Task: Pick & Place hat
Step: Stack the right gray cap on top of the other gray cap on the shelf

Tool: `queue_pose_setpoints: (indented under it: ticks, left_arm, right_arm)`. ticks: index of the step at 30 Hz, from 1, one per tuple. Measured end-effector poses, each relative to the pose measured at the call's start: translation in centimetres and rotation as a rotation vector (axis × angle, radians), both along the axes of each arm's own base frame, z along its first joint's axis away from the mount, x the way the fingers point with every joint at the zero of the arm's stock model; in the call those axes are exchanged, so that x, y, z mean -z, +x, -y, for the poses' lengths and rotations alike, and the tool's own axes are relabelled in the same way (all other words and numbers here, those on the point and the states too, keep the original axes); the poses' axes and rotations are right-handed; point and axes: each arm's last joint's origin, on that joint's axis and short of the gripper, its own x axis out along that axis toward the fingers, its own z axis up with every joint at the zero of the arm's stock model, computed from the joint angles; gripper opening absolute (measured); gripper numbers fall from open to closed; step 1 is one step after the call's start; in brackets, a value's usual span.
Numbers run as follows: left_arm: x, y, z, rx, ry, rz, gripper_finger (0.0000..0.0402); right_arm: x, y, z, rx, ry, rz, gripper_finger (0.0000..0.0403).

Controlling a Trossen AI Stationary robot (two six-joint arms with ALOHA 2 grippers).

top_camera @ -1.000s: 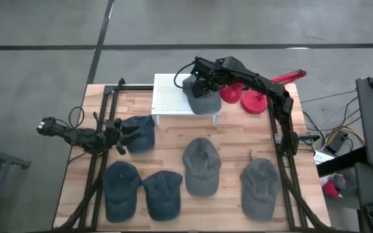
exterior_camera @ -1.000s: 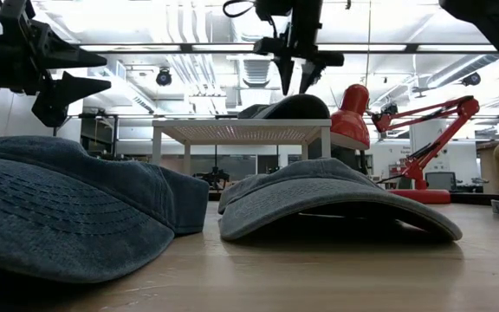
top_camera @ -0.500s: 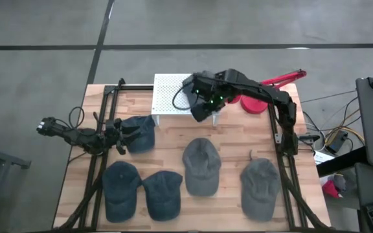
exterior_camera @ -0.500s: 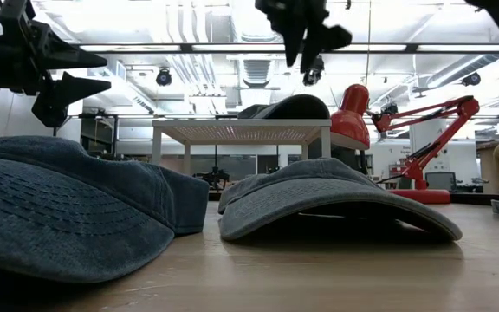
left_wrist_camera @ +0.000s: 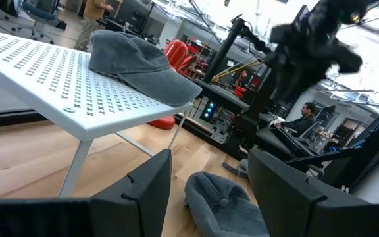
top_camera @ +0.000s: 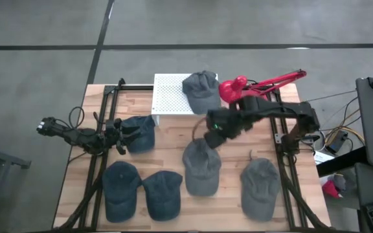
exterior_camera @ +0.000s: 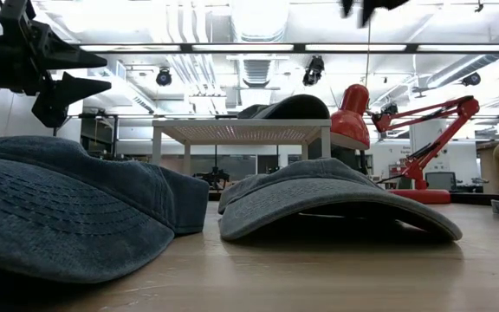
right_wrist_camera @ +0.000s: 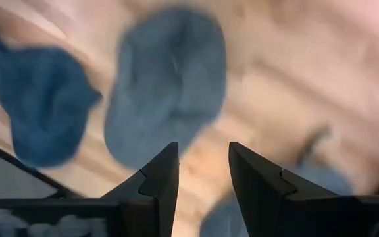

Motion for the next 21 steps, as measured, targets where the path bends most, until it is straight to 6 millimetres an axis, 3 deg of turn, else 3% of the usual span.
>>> queue_pose_setpoints:
  ticks: [13, 21]
  left_arm:
    - [0.0, 0.0, 0.0, 0.000, 0.001, -0.002, 0.0204]
    - [0.0, 0.0, 0.0, 0.000, 0.001, -0.002, 0.0204]
  right_arm:
    - [4.4, -7.1, -8.3, 0.239, 0.138, -0.289, 0.0161]
    - [5.7, -9.6, -11.8, 0.342, 0.132, -0.394, 0.0211]
